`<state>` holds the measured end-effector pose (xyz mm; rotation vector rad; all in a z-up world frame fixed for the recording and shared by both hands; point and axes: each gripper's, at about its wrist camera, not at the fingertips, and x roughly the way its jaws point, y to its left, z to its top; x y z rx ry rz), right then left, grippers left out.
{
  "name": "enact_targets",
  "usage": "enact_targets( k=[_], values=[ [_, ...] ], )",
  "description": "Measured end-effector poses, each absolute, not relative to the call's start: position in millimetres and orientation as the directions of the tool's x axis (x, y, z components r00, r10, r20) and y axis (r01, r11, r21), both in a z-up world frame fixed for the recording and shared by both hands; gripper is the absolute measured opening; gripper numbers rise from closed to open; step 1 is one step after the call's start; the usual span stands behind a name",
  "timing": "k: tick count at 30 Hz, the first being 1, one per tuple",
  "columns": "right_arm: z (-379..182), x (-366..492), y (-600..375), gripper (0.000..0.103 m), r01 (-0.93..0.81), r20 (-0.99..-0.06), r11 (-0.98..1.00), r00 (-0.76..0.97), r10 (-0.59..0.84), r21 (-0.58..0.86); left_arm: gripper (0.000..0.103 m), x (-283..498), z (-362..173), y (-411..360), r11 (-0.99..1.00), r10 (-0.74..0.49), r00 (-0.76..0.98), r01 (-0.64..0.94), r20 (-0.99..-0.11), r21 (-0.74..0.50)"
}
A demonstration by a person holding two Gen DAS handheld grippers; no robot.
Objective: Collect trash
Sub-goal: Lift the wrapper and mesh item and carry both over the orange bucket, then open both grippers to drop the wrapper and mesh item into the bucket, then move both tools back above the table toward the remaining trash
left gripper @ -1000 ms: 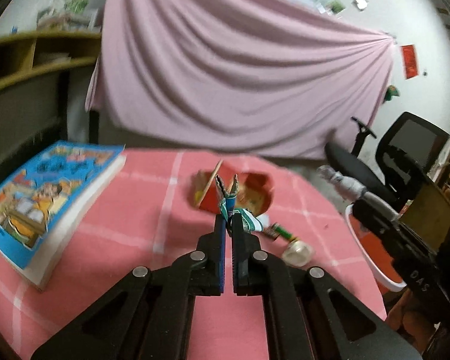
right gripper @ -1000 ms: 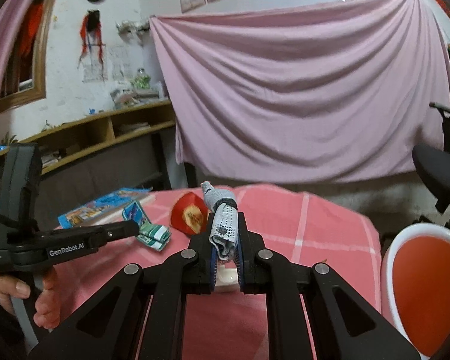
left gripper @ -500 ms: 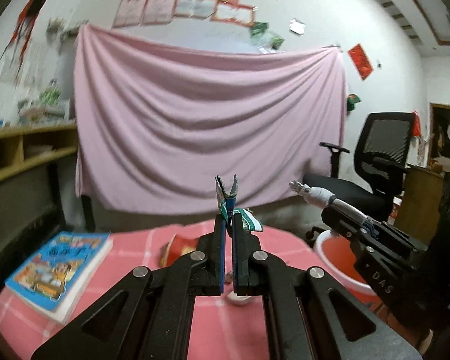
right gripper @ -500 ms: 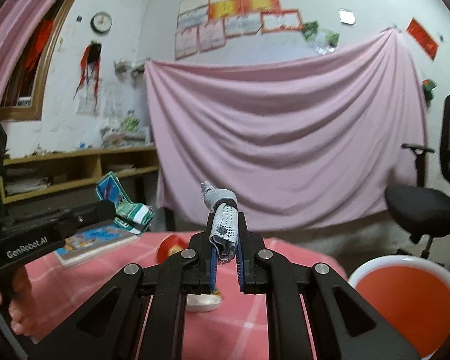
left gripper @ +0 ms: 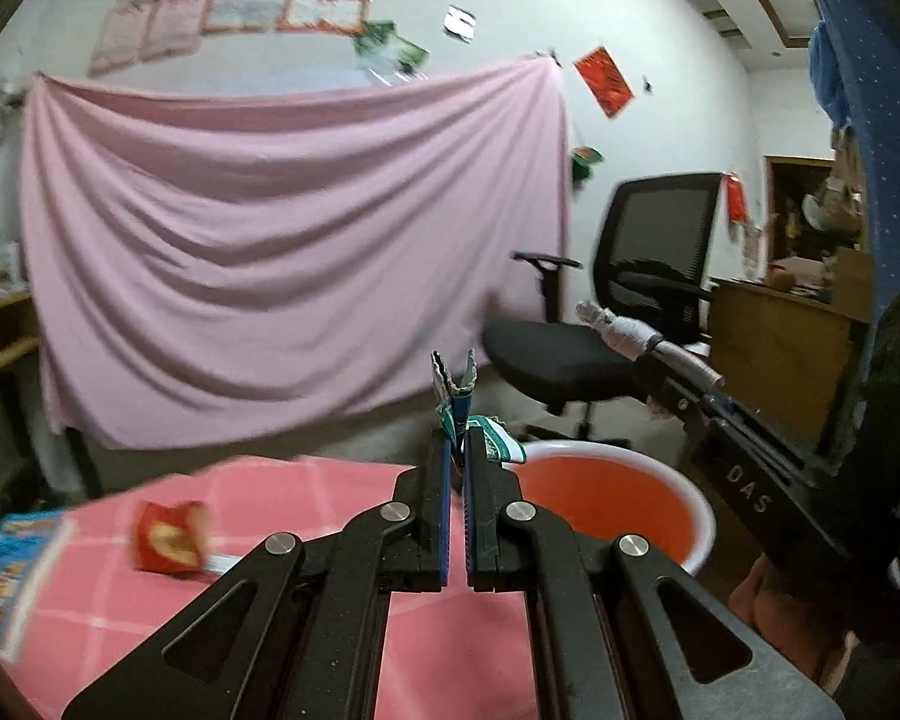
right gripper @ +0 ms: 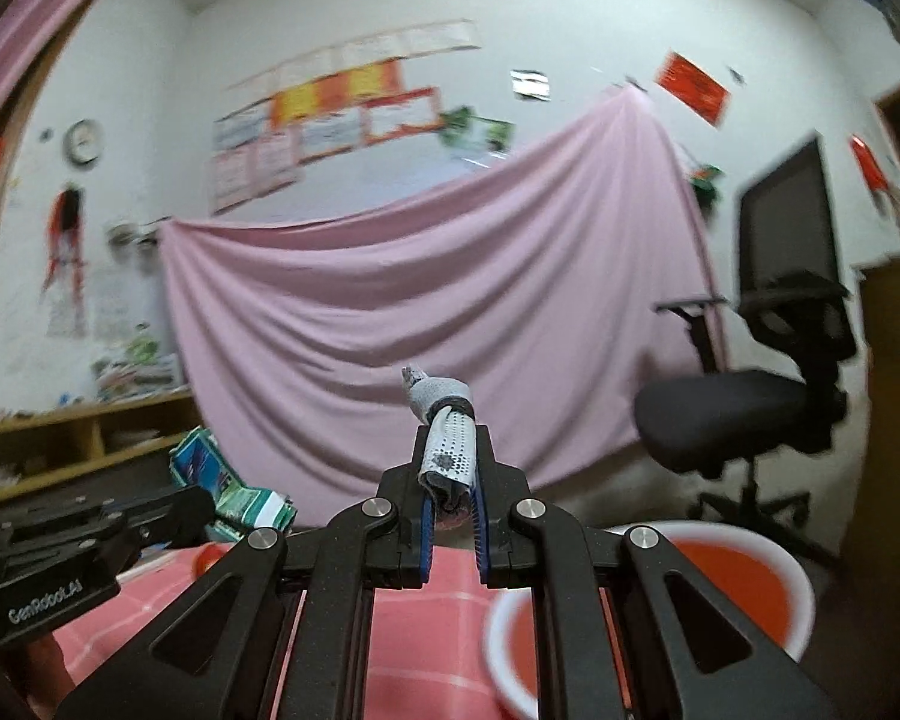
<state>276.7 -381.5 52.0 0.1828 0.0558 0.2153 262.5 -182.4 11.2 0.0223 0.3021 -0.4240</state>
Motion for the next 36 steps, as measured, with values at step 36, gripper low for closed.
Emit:
enact_targets(
  k=[36],
  values=[
    [8,334,-450,0.048,0.034,-0.443,0.935,0.886,0.136,0.354,0.032,375,-34,-234,0.916,-0.402,0.653,0.299,-0.642,-0.269]
  ],
)
